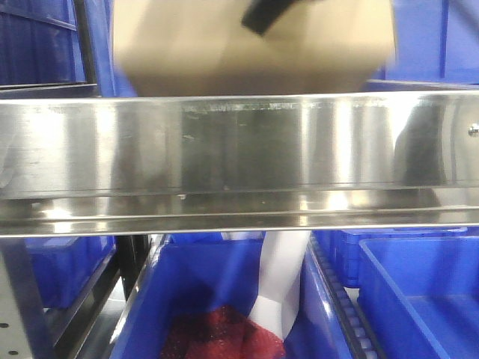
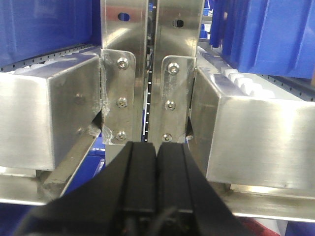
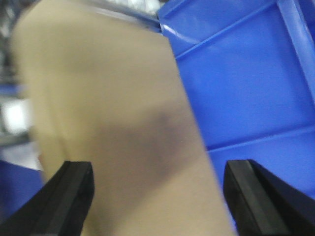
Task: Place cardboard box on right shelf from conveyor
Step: 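Withdraw the open right gripper from the placed box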
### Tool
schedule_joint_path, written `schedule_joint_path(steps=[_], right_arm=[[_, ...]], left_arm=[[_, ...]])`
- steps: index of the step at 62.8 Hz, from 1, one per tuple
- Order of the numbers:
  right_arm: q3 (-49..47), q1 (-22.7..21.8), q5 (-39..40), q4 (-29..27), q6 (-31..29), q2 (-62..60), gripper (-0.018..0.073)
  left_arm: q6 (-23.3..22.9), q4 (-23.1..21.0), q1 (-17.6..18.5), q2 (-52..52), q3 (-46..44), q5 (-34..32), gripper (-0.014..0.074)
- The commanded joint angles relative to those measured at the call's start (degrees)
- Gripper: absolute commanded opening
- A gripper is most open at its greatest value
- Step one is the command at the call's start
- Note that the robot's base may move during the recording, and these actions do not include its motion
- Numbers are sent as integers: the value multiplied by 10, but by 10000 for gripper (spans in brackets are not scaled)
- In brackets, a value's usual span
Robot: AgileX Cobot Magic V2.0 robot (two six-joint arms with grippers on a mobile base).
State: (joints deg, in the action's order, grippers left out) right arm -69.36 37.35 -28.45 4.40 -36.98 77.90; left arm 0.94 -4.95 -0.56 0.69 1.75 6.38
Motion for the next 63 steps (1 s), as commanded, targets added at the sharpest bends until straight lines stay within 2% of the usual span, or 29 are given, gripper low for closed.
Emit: schedule_joint_path(steps=[1, 7, 12, 20, 26, 33, 63], right_arm=[[-19, 2, 25, -32, 50, -44, 626], [-2, 2, 45, -40, 136, -71, 615], [24, 2, 84, -40, 222, -96, 571], [86, 2, 174, -40, 351, -152, 384], [128, 2, 229, -40, 411, -187, 220], [162, 2, 265, -40, 428, -215, 55], [167, 2, 259, -40, 429, -222, 57]], left_arm=[[-3, -3, 1, 7, -2, -48, -119], [-3, -3, 1, 7, -2, -48, -119], [-3, -3, 1, 7, -2, -48, -119], [-3, -3, 1, 7, -2, -48, -119], [-3, -3, 1, 7, -2, -48, -119], [-3, -3, 1, 7, -2, -48, -119], [-3, -3, 1, 7, -2, -48, -119]])
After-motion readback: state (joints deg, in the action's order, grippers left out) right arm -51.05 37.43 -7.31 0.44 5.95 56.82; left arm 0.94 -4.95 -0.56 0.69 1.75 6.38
